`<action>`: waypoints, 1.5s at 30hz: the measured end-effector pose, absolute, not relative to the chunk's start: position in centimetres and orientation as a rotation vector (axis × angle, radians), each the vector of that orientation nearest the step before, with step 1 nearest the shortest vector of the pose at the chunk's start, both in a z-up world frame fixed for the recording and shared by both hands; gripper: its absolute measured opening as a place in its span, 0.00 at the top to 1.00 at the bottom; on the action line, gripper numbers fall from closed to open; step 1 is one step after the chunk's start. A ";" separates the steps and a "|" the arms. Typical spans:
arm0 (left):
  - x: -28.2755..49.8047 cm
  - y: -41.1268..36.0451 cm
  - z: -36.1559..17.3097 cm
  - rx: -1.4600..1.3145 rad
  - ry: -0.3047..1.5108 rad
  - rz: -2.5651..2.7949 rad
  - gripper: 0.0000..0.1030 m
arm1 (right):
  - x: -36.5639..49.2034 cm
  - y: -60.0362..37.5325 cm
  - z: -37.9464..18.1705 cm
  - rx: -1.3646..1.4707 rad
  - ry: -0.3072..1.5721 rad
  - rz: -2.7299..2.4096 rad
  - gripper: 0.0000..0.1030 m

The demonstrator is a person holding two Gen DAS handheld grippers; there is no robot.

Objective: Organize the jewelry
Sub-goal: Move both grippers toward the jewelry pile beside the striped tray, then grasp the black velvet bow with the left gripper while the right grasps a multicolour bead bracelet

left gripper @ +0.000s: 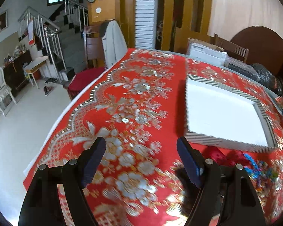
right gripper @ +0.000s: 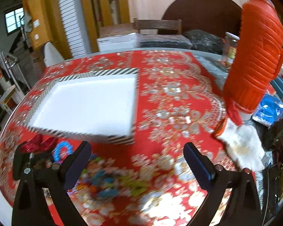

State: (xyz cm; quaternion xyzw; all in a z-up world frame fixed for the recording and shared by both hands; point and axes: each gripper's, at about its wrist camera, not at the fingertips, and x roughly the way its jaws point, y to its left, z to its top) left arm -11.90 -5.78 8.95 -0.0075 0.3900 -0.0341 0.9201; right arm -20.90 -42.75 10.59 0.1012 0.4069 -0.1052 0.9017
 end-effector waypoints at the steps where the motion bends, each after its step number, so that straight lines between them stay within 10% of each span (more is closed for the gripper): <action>1: -12.2 -6.1 9.0 -0.022 0.804 -0.084 0.34 | -21.0 -42.3 10.5 0.222 0.841 -0.198 0.03; 45: -14.6 -10.3 4.9 -0.043 1.004 -0.267 0.34 | -22.3 -40.1 9.9 0.157 0.809 -0.161 0.03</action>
